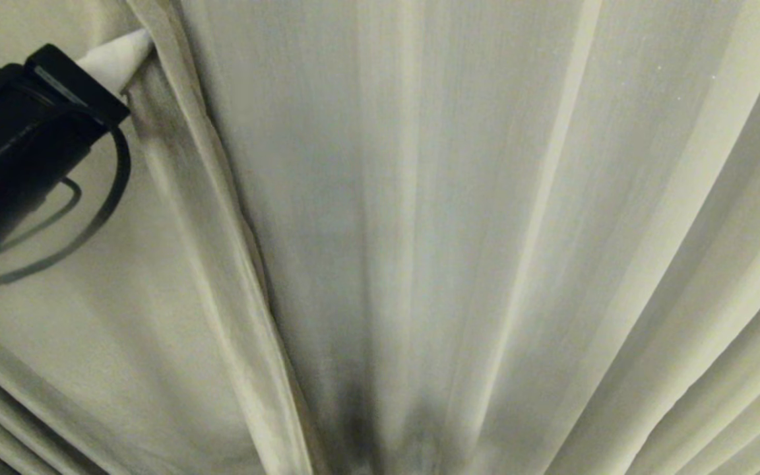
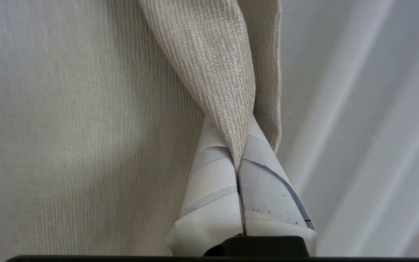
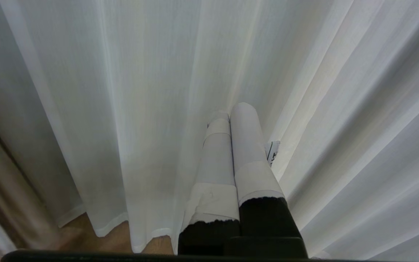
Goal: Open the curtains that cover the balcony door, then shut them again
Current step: Close the outer curtains on both sides
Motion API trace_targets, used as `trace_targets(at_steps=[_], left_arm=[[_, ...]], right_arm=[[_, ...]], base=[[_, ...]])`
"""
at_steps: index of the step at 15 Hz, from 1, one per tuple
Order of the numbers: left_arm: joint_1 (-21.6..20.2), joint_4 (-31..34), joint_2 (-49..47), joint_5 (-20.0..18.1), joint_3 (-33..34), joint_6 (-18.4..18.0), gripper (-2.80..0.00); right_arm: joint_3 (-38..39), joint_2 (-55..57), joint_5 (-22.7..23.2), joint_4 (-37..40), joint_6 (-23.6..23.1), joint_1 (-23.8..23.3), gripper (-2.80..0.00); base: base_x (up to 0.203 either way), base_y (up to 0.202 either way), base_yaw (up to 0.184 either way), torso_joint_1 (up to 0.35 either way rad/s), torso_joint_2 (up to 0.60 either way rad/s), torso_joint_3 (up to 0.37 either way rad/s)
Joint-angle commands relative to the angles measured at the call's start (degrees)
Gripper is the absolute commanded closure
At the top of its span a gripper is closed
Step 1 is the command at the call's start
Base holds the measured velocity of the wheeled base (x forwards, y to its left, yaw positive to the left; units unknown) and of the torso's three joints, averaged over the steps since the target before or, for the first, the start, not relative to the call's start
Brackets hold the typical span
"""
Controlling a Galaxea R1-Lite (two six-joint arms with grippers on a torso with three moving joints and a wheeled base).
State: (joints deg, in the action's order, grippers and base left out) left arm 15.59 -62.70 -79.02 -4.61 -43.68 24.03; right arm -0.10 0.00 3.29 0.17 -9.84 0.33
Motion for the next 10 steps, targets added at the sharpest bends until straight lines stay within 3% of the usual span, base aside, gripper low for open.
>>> trace_targets(at_steps=[1, 4, 10], left_arm=[[1.1, -0.1, -0.5, -0.2, 0.0, 0.1, 0.0], [4.0, -0.2, -1.1, -0.3, -0.1, -0.1, 0.0], [13.9, -0.5, -3.7, -0.2, -1.2, -0.9, 0.0]], right_arm=[[0.0, 0.1, 0.1, 0.0, -0.1, 0.0, 0.0], [0.0, 0.1, 0.1, 0.0, -0.1, 0.0, 0.0], [0.0, 0.1, 0.1, 0.0, -0.1, 0.0, 0.0]], base=[[0.0, 0.0, 0.0, 0.0, 0.0, 0.0], [0.0, 0.0, 0.0, 0.0, 0.0, 0.0], [0.0, 0.0, 0.0, 0.0, 0.0, 0.0]])
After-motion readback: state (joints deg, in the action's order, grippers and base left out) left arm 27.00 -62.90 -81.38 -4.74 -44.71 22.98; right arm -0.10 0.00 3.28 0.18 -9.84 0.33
